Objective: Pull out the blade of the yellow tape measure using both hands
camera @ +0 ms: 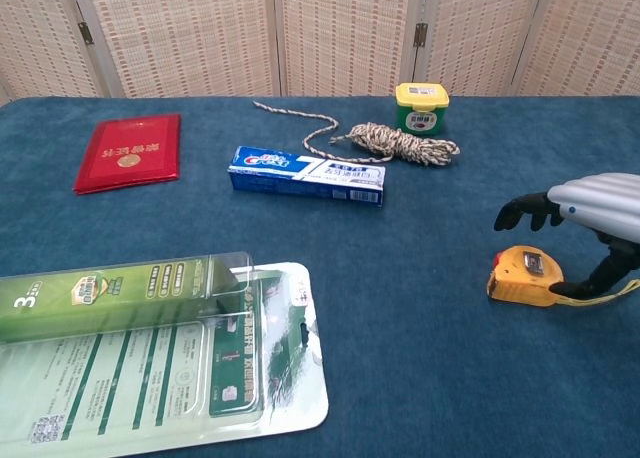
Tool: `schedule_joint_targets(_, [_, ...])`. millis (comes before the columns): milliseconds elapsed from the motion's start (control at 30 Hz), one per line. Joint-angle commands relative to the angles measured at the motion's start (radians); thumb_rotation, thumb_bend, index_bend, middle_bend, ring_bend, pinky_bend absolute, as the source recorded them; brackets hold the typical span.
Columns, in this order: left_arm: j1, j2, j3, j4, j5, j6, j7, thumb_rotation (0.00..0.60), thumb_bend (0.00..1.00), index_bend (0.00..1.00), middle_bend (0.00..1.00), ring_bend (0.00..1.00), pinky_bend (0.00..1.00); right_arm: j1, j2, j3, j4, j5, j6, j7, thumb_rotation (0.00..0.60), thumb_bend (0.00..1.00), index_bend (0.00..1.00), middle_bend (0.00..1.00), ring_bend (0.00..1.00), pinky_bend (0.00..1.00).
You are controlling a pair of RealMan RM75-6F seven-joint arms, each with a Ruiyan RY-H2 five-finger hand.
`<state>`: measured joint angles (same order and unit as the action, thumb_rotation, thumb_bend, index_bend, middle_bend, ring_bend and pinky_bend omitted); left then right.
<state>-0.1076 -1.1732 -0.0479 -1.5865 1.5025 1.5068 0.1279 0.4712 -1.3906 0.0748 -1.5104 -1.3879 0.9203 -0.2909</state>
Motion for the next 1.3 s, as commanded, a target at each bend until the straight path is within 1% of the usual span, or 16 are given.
schedule_joint_targets(33, [0.001, 0.0, 0.0, 0.0, -0.001, 0.0, -0.001, 0.6, 0.36, 0.07, 0.13, 0.1, 0.05, 0.006, -0.007, -0.006, 0.01, 0.01, -0.008, 0.001, 0.6, 0.3, 0.22, 0.25, 0.28, 0.27])
schedule_joint_targets(333, [-0.001, -0.003, 0.0, -0.002, -0.003, -0.006, 0.006, 0.6, 0.36, 0.07, 0.13, 0.1, 0.05, 0.022, -0.032, -0.021, 0.049, 0.032, -0.022, 0.01, 0.6, 0.3, 0.24, 0.27, 0.28, 0.27])
schedule_joint_targets(700, [0.0, -0.003, -0.002, 0.0, -0.005, -0.007, 0.008, 0.6, 0.36, 0.07, 0.13, 0.1, 0.05, 0.049, -0.056, -0.027, 0.081, 0.059, -0.048, 0.009, 0.6, 0.3, 0.28, 0.29, 0.29, 0.27])
schedule_joint_targets(767, [-0.002, -0.005, -0.003, 0.001, -0.005, -0.006, 0.008, 0.6, 0.36, 0.07, 0.13, 0.1, 0.05, 0.054, -0.062, -0.025, 0.086, 0.066, -0.052, 0.009, 0.6, 0.3, 0.29, 0.3, 0.3, 0.27])
schedule_joint_targets(867, [-0.008, -0.007, -0.008, 0.007, -0.002, -0.009, 0.003, 0.6, 0.36, 0.07, 0.13, 0.1, 0.05, 0.063, -0.074, -0.02, 0.094, 0.08, -0.057, 0.002, 0.6, 0.29, 0.35, 0.34, 0.32, 0.27])
schedule_joint_targets(1033, [-0.032, -0.013, -0.02, 0.021, 0.01, -0.024, -0.009, 0.6, 0.36, 0.08, 0.13, 0.1, 0.05, 0.088, -0.081, 0.005, 0.081, 0.131, -0.084, -0.002, 0.6, 0.29, 0.49, 0.42, 0.37, 0.28])
schedule_joint_targets(1133, [-0.055, -0.014, -0.03, 0.025, 0.027, -0.036, -0.041, 0.6, 0.37, 0.08, 0.13, 0.11, 0.06, 0.105, -0.076, 0.024, 0.06, 0.137, -0.078, -0.006, 0.6, 0.3, 0.53, 0.45, 0.4, 0.3])
schedule_joint_targets(1300, [-0.114, -0.024, -0.066, 0.04, 0.04, -0.071, -0.088, 0.6, 0.37, 0.09, 0.13, 0.13, 0.07, 0.158, -0.042, 0.067, -0.009, 0.158, -0.106, -0.018, 0.6, 0.29, 0.54, 0.46, 0.41, 0.3])
